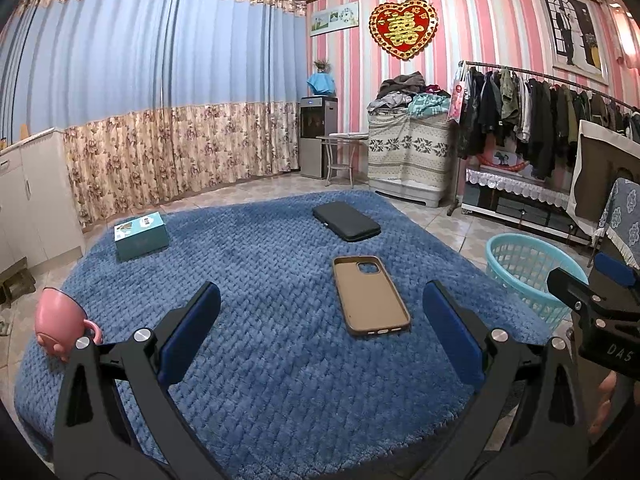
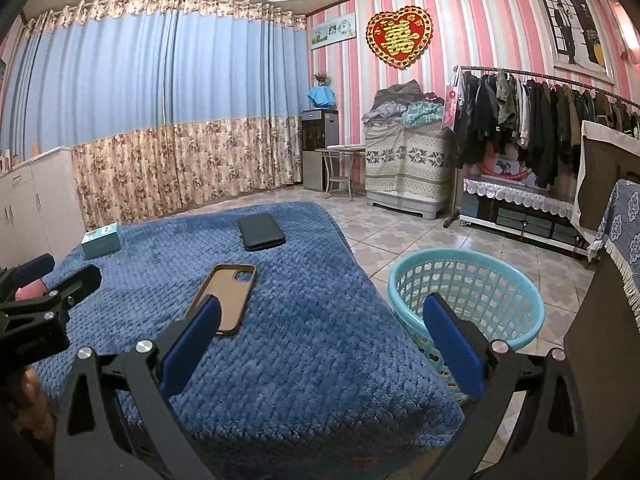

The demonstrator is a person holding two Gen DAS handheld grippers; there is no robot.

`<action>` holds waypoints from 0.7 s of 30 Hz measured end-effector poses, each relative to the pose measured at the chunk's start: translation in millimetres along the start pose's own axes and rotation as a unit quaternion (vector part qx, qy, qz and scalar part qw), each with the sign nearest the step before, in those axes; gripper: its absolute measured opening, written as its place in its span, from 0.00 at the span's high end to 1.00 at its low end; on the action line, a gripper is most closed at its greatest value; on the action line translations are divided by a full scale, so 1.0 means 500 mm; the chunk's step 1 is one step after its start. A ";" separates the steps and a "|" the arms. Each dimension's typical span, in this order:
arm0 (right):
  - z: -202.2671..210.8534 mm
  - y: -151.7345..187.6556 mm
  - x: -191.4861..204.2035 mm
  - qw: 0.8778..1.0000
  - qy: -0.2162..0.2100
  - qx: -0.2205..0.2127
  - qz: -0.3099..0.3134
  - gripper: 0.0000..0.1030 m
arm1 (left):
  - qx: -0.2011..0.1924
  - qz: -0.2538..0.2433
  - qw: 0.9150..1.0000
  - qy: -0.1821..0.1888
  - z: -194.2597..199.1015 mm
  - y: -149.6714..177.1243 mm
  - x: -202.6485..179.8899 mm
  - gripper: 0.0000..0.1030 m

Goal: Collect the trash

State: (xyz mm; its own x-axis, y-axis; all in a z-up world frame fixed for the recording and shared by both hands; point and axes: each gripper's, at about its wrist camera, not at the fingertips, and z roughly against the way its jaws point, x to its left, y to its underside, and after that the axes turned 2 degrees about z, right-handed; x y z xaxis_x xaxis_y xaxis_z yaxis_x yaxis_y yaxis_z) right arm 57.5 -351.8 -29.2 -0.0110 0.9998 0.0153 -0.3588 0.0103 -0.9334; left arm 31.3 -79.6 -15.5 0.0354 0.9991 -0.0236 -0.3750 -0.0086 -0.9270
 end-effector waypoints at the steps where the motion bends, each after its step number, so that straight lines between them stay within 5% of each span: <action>1: 0.000 0.000 0.000 1.000 0.000 0.000 0.000 0.04 | 0.000 0.000 1.000 0.000 0.000 0.000 0.000 0.05; 21: -0.001 0.002 0.000 1.000 0.000 0.001 0.002 0.04 | -0.002 -0.001 1.000 0.000 0.004 -0.002 -0.001 0.05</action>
State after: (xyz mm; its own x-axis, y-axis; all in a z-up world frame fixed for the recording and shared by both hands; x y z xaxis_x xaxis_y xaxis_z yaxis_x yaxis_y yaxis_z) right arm 57.8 -352.0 -30.2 -0.0126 0.9999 0.0118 -0.3601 0.0065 -0.9329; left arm 29.9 -79.9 -13.8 0.0362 0.9991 -0.0218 -0.3714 -0.0068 -0.9284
